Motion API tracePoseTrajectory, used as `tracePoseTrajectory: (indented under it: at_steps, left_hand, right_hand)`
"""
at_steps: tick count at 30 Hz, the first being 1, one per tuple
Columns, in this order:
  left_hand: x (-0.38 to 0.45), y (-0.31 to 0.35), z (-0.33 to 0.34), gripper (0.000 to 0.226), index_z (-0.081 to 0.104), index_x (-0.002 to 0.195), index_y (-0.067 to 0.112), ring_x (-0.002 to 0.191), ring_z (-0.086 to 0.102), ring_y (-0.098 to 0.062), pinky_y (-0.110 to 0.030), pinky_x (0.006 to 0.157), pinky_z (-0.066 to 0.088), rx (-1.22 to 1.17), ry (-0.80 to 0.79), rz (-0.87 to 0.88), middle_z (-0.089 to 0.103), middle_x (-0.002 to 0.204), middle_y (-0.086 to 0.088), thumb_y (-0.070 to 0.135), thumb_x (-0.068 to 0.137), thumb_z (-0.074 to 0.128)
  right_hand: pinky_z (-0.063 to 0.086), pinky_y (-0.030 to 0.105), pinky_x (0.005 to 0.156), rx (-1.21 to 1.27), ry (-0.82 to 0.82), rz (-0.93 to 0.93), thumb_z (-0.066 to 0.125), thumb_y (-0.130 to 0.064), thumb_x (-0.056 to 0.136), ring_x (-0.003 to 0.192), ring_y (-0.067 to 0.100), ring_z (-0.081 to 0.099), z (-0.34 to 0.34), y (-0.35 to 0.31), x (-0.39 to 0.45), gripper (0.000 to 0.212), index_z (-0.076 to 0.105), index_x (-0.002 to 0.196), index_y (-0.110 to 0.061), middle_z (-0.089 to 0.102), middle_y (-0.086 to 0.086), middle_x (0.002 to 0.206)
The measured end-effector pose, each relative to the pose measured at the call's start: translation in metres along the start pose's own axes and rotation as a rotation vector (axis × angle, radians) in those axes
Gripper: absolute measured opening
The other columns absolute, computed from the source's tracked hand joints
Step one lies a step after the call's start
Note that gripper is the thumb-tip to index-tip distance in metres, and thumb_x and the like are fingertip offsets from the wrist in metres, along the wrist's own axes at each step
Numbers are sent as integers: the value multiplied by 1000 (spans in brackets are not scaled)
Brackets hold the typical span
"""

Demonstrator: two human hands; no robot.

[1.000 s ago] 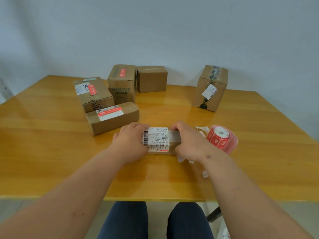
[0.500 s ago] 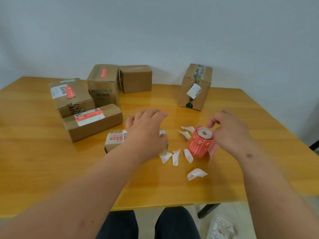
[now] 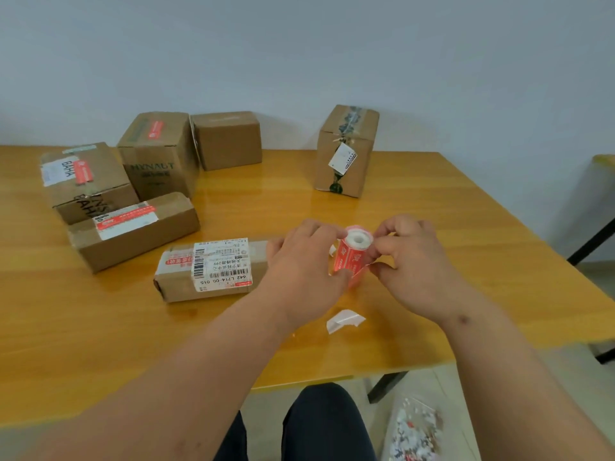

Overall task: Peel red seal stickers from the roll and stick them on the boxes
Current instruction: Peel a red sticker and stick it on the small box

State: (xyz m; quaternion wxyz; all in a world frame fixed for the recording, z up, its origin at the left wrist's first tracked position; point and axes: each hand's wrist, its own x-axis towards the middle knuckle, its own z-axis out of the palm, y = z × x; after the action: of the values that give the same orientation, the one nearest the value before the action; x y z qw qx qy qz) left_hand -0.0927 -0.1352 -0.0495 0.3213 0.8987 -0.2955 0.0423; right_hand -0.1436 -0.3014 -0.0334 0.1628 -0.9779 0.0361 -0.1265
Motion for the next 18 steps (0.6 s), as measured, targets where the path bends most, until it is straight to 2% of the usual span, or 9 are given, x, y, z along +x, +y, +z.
tracePoseTrajectory:
  at_steps: [3, 6, 10, 12, 15, 18]
  left_hand:
    - [-3, 3, 6, 33, 56, 109, 35, 112, 47, -4, -33, 97, 25, -57, 65, 24, 50, 114, 18, 41, 80, 71]
    - [-5, 3, 7, 18, 56, 90, 38, 94, 51, 4, -36, 99, 30, -157, 54, 7, 58, 97, 19, 36, 82, 71]
    - [-3, -5, 1, 22, 59, 89, 37, 74, 57, 2, -39, 92, 46, -325, 3, -103, 63, 73, 14, 18, 85, 69]
    - [-2, -8, -2, 18, 64, 92, 34, 71, 56, 0, -31, 85, 49, -357, -23, -148, 63, 72, 13, 16, 87, 68]
    - [-1, -10, -8, 17, 68, 90, 31, 73, 57, -6, -26, 74, 51, -470, -59, -192, 63, 76, 11, 14, 90, 67]
    - [-2, -10, -12, 18, 70, 92, 36, 77, 61, -8, -31, 78, 53, -393, -99, -173, 67, 82, 10, 19, 94, 62]
  right_hand:
    - [33, 41, 94, 79, -10, -41, 69, -12, 81, 105, 20, 35, 1, -13, -5, 15, 73, 86, -26, 45, -12, 105]
    - [29, 39, 92, 108, -41, -39, 66, -14, 83, 105, 18, 38, 0, -21, -6, 18, 69, 86, -31, 53, -11, 102]
    - [20, 33, 92, 178, -33, -26, 65, -17, 87, 105, 7, 38, 2, -23, -6, 24, 57, 90, -40, 58, -18, 87]
    - [18, 32, 93, 177, -19, -23, 66, -19, 86, 106, 6, 38, 3, -23, -5, 24, 56, 90, -41, 58, -19, 89]
    - [17, 39, 98, 28, -26, -17, 68, -27, 85, 112, 10, 35, 6, -20, 0, 12, 64, 92, -37, 54, -17, 99]
    - [16, 42, 103, -12, -43, -22, 70, -29, 84, 113, 11, 33, 5, -19, 4, 6, 68, 86, -35, 50, -16, 101]
